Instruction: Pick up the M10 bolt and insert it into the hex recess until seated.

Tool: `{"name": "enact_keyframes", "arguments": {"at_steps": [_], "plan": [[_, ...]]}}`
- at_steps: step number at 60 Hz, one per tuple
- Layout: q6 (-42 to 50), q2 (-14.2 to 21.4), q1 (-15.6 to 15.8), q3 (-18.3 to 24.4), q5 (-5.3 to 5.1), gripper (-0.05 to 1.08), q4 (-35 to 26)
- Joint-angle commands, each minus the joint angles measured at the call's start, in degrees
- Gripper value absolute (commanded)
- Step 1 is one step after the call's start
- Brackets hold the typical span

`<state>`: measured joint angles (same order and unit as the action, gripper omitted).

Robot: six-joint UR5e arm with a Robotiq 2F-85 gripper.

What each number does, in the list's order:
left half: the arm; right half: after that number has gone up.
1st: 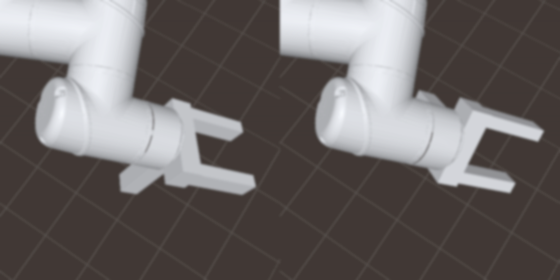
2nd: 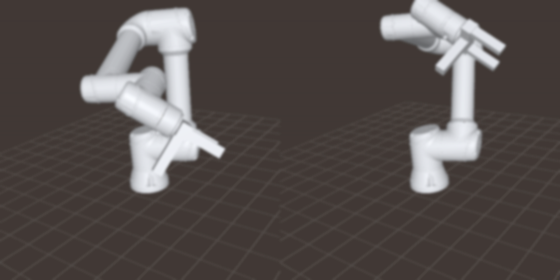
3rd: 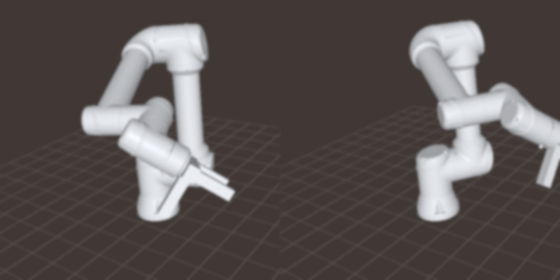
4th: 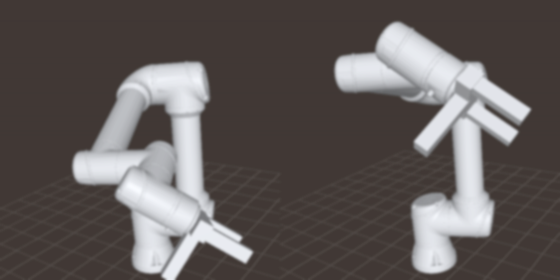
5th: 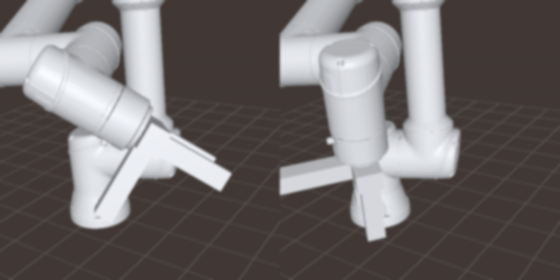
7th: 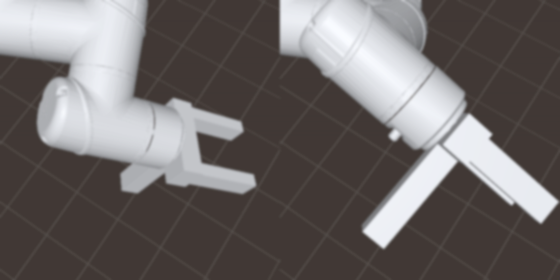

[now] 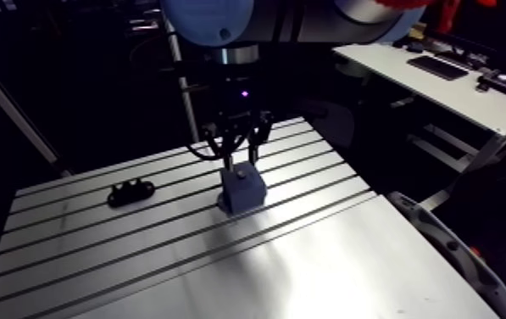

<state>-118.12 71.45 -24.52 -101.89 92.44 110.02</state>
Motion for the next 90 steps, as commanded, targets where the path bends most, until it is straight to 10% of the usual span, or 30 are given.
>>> {"name": "enact_keyframes", "arguments": {"at_steps": [1, 41, 56, 90], "plan": [[-0.49, 0.13, 0.00, 0.24, -0.02, 0.01, 0.14], [0.20, 2.48, 0.00, 1.69, 0.08, 0.02, 1.15], [1.08, 3.12, 0.07, 2.10, -0.53, 0.88, 0.34], [1.11, 3.20, 1.14, 0.95, -0.65, 1.07, 1.12]]}}
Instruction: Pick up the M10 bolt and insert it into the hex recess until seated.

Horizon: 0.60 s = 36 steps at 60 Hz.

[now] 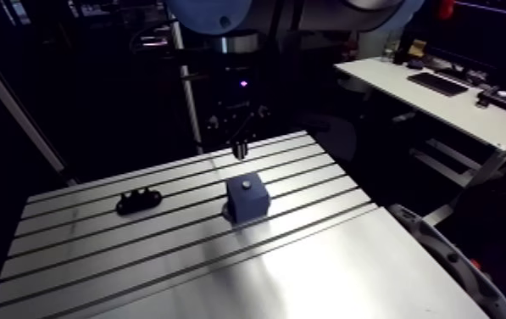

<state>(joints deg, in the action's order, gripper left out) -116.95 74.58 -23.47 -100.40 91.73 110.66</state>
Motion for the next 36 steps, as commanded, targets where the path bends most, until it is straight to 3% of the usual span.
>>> {"name": "enact_keyframes", "arguments": {"at_steps": [1, 19, 36], "plan": [[-0.08, 0.08, 0.08, -0.54, 0.07, 1.07, 0.48], [-0.96, 1.37, 0.08, -2.16, 0.25, 1.08, 0.65], [-1.31, 1.49, -0.28, -4.81, 0.08, 1.07, 6.38]]}}
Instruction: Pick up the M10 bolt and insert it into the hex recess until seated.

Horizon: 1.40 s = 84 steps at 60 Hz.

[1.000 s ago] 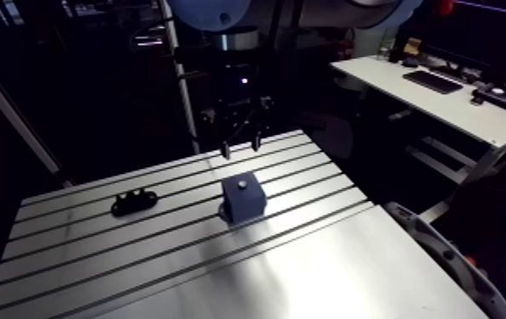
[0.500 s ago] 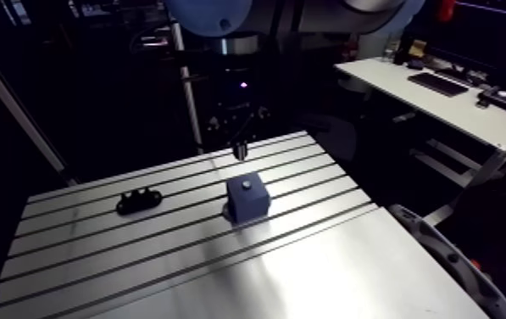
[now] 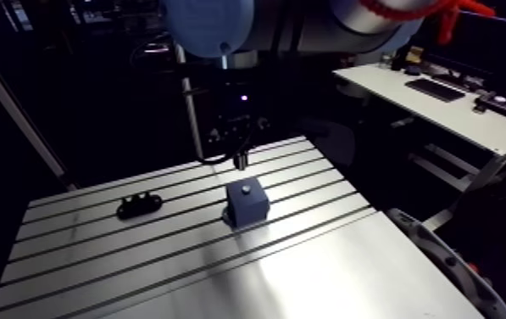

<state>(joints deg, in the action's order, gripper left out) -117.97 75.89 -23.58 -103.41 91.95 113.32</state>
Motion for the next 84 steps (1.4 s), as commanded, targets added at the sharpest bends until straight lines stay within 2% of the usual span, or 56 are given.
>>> {"name": "enact_keyframes", "arguments": {"at_steps": [1, 6, 13, 23, 68, 84], "plan": [[-0.30, 0.17, -0.16, -1.80, -0.14, 1.07, 3.72], [-1.43, 0.17, -0.31, -2.75, -0.30, 1.07, 4.97], [-2.58, 0.08, -0.33, -3.07, -1.18, 1.08, 5.47], [-2.49, 0.00, -0.42, -3.07, -1.46, 1.08, 5.47], [-1.95, -1.21, -1.65, -3.78, -1.12, 1.08, 5.88], [-2.32, -2.10, -1.48, -3.78, -1.38, 1.08, 6.53]]}}
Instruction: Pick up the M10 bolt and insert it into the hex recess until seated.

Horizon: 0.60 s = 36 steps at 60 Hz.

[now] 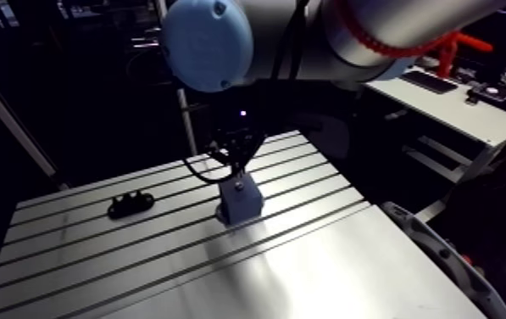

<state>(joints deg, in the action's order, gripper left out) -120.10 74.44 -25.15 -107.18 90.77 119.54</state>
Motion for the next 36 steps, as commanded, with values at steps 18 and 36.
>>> {"name": "enact_keyframes", "arguments": {"at_steps": [18, 36], "plan": [[0.33, -0.99, 0.10, 0.08, -0.20, 1.08, 0.30], [0.52, -0.94, 0.10, 0.08, -0.11, 1.08, 0.21]]}}
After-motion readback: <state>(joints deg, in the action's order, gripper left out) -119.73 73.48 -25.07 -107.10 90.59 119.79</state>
